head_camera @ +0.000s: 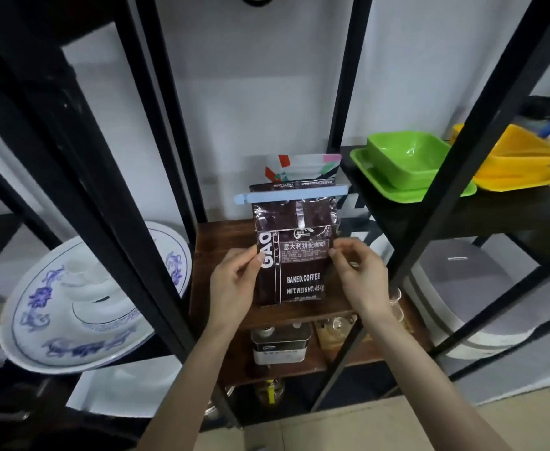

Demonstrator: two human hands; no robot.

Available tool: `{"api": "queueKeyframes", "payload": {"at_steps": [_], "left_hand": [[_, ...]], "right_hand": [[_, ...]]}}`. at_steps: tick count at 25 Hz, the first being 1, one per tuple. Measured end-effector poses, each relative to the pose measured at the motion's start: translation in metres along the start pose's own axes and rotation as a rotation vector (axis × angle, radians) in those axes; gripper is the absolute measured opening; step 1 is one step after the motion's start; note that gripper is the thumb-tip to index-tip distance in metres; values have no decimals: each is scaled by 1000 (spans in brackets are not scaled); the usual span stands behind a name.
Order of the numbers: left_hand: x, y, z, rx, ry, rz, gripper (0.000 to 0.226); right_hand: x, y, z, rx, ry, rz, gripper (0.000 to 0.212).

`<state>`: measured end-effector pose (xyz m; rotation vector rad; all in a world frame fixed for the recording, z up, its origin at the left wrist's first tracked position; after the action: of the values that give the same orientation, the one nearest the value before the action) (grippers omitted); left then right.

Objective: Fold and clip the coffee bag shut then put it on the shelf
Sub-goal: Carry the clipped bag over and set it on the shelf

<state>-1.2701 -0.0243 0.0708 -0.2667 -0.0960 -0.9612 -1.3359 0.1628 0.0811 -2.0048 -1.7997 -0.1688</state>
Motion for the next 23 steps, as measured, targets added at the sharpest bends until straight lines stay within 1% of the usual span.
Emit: {"api": "queueKeyframes", "payload": {"at_steps": [5, 10, 12, 14, 18, 20, 23], "left_hand": [[-15, -40, -4, -45, -21, -5, 32], [-29, -61, -16, -86, -78, 72, 28], [-32, -64, -22, -82, -101, 74, 30], [-32, -70, -23, -89, -134, 35, 32], [-37, -82, -20, -55, -207, -102, 33], [-38, -82, -20, -54, -229, -121, 32], [-37, -79, -20, -34, -194, -117, 33]], "right_hand": [[-19, -33, 5, -19, 15, 60, 13], [-33, -49, 19, -37, 48, 76, 12], [-37, -51, 26, -72, 39, 75, 11], [-38, -54, 29, -108, 13, 83, 12], [-42, -58, 28, -122, 11, 47, 14], [-45, -57, 28, -133, 9, 26, 18], [-47, -57, 29, -130, 25, 2, 22]]}}
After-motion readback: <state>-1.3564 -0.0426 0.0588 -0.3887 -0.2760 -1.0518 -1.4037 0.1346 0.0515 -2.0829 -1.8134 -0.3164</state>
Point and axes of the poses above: each hand's wrist, its own y-axis away from the middle knuckle, its own x-axis out of the back of the hand, z = x × y, the point moved 6 cm from there along -y, towards the middle knuckle, and after that the axes turned 5 degrees about z, right-handed, at the moved point
